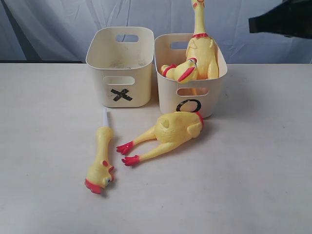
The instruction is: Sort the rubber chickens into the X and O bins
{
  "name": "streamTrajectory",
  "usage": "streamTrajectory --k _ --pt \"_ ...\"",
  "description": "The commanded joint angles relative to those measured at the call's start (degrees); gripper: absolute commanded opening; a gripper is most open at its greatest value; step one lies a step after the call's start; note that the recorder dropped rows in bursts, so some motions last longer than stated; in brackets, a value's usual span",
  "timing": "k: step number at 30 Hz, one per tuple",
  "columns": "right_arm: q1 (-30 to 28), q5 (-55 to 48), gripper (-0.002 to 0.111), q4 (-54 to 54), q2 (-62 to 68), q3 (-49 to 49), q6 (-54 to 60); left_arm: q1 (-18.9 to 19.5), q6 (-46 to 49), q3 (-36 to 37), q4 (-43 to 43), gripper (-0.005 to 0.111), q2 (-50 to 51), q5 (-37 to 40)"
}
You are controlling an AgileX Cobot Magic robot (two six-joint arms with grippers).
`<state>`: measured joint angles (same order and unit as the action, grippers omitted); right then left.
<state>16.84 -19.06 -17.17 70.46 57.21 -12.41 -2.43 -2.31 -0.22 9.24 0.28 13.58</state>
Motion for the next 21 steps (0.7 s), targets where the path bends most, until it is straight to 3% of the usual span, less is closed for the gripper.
streamTrajectory --k 1,8,15,21 --pt "-0.11 6.3 0.0 5.13 -7.76 -9.03 -1.15 -0.49 -0.16 0.22 0.04 0.0 -0.28 -0.07" --pt "-0.11 12.79 0.0 8.67 -20.04 -23.64 -1.15 -0.49 -0.16 0.22 0.04 0.0 -0.28 -0.07" --pt "-0.11 12.86 0.0 11.96 -33.6 -33.23 -1.15 -0.49 -0.16 0.22 0.04 0.0 -0.28 -0.07" --pt "-0.11 0.93 0.0 16.66 -45.33 -34.08 0.02 -0.49 -0.16 0.22 0.04 0.0 -0.28 -0.07"
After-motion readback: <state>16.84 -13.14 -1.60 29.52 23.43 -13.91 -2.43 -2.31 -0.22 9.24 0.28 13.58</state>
